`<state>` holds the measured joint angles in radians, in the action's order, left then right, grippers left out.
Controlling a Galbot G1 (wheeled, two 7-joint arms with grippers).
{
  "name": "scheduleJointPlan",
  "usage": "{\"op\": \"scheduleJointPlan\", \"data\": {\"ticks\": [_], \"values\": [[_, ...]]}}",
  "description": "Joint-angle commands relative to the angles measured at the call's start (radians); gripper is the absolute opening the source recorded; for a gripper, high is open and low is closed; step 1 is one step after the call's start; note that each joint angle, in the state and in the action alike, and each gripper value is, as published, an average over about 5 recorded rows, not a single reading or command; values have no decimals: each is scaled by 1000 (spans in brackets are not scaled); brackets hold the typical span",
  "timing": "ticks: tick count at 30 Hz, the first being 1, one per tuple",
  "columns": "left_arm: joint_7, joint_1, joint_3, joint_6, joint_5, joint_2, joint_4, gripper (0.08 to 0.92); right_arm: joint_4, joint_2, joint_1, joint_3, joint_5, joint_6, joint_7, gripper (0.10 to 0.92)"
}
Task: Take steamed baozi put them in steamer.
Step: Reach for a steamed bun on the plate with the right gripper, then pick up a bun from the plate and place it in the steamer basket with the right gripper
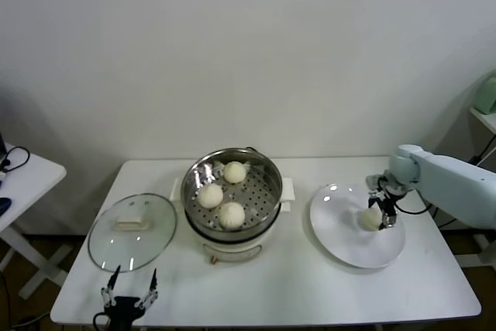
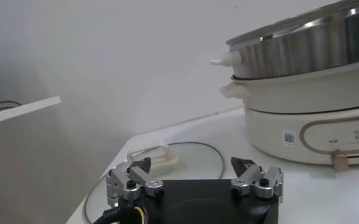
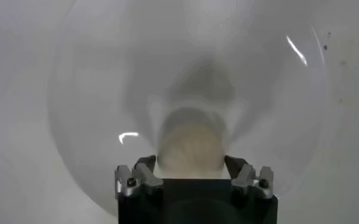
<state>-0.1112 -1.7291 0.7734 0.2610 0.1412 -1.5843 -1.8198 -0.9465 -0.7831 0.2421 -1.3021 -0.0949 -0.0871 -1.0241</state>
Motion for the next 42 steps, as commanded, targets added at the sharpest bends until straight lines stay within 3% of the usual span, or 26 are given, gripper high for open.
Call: {"op": "scheduleJointPlan", "data": {"ticks": [1,10,25,33,42], "values": [[1,0,-1,0,-1,0,0,823,5,1,-20,23,15,0,6,686],[1,-2,-1,2,-2,-1,-6,823,-82,39,80,-48,-22,-24,3,603],[0,6,-13,1,-2,-2,-12,823,-443,50,707,-495,-389,-107,-28,602],[-1,9,-21,0,-2,5,-8,823,-608,-23,876,-506,-549,-180,-18,602],[-2,10,-24,-1,-6,8,-17,823,-641,-154,833,-373,-676,-271,40,602]]}}
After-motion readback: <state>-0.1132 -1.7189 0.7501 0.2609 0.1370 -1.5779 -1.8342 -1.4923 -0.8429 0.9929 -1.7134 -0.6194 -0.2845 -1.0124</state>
